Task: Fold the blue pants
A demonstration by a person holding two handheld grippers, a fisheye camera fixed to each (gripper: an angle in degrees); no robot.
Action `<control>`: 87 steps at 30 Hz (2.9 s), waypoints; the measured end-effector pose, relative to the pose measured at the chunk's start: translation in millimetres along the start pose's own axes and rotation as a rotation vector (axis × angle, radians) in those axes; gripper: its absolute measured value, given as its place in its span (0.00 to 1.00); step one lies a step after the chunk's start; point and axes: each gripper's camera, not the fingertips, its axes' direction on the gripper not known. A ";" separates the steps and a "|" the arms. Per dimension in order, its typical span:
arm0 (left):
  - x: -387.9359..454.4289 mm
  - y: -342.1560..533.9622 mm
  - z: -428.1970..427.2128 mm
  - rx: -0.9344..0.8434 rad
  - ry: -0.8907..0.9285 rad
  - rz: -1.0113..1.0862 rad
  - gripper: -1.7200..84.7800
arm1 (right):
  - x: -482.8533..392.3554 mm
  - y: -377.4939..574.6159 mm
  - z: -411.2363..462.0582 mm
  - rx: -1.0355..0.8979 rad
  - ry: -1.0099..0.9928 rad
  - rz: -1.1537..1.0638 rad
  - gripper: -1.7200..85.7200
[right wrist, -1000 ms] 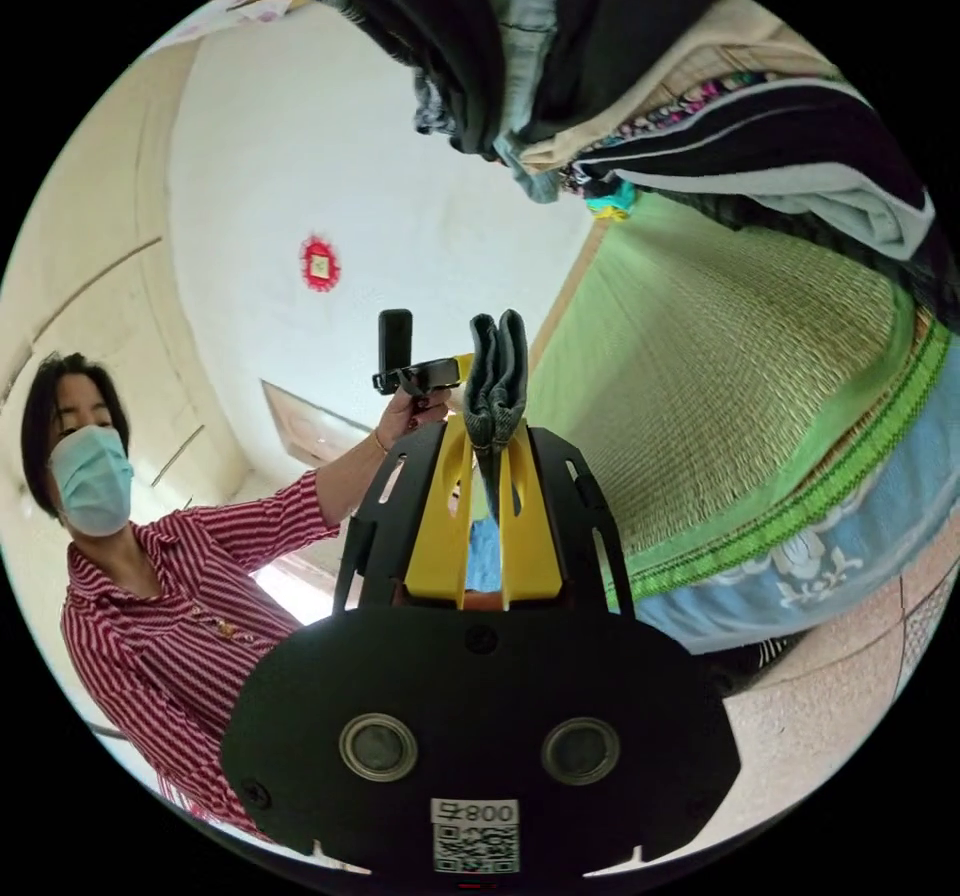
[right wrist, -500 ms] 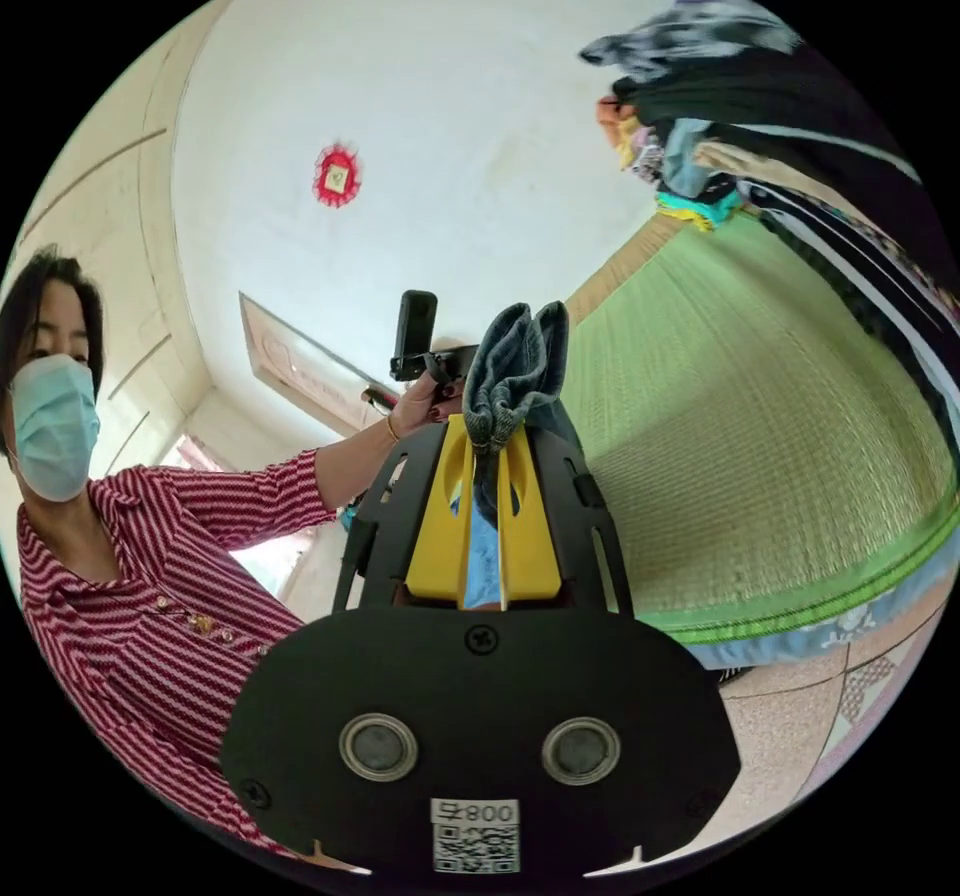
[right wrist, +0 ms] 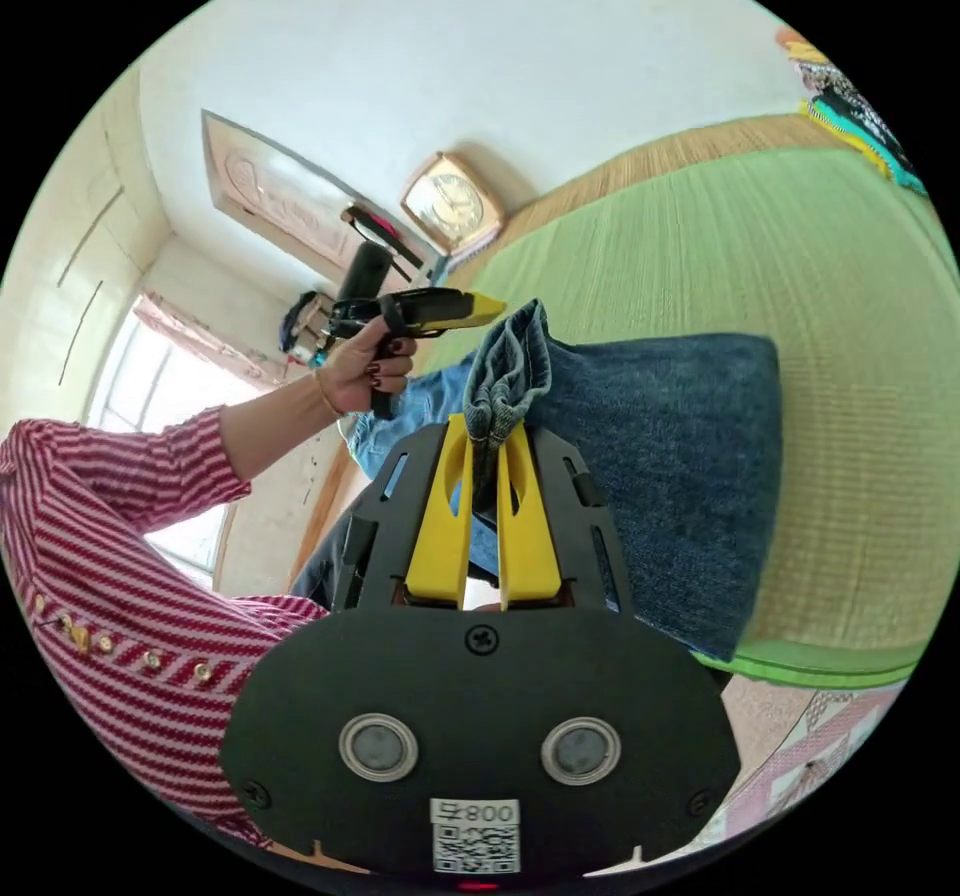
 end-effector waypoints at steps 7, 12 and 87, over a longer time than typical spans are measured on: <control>-44.7 51.7 -36.0 0.051 0.096 -0.090 0.03 | -62.5 -57.3 6.0 -0.032 0.088 -0.002 0.06; -74.6 64.4 -50.9 0.038 0.115 -0.140 0.06 | -98.8 -82.4 39.9 -0.117 0.230 -0.004 0.08; -152.4 17.4 55.2 -0.027 -0.179 0.056 0.05 | 116.1 130.2 -108.4 0.022 0.061 0.459 0.12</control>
